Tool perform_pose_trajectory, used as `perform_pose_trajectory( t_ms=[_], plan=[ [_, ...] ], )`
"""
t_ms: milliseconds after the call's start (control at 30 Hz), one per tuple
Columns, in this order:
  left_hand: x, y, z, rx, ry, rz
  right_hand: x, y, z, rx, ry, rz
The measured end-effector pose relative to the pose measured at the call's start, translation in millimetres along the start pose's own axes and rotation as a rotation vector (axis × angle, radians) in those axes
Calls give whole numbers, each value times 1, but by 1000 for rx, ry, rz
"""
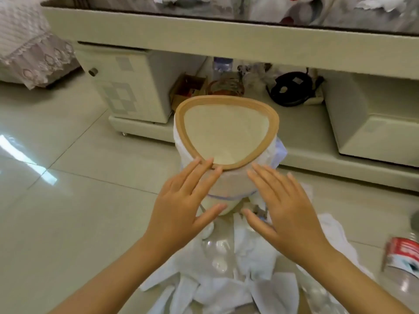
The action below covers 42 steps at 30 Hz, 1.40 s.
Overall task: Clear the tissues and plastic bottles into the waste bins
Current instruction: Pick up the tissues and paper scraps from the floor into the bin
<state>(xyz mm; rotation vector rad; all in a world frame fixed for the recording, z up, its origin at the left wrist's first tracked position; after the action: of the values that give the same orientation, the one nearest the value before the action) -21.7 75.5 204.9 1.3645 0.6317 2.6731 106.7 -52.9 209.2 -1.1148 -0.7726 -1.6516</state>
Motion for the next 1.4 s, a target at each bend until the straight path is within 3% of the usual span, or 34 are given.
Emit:
perform_pose_trajectory(
  t_ms=[167, 333, 433, 600, 700, 800, 1000, 1400],
  plan=[
    [-44, -24, -62, 36, -128, -2, -57, -12, -50, 17, -201, -33],
    [-99, -82, -110, 402, -546, -27, -106, -31, -71, 110, -398, -107],
    [-111, -107, -127, 593, -716, 76, -133, -41, -72, 176, -454, -154],
    [-106, -118, -167, 1020, -695, 47, -181, -64, -51, 272, -581, -156],
    [-115, -113, -188, 1128, -707, -57, -196, -82, -28, 264, -575, -32],
    [-121, -106, -189, 1050, -667, -63, -214, -92, -17, 305, -658, -24],
    [-109, -105, -184, 850, -387, -123, -234, -98, -8, 309, -767, 43],
    [-90, -85, -171, 571, -302, -188, -210, -100, -48, 212, -512, 247]
  ],
)
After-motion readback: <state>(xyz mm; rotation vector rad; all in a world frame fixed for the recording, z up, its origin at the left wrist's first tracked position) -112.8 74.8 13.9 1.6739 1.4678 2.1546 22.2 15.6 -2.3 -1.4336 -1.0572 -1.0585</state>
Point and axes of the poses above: each hand's wrist, its own z-axis towards the middle knuckle, its own x-axis out of the back of the hand, y = z × x, the point moved 6 cm from there along z, towards the middle knuckle, and after that the axes turned 13 degrees about -z, right-handed, at the moved point
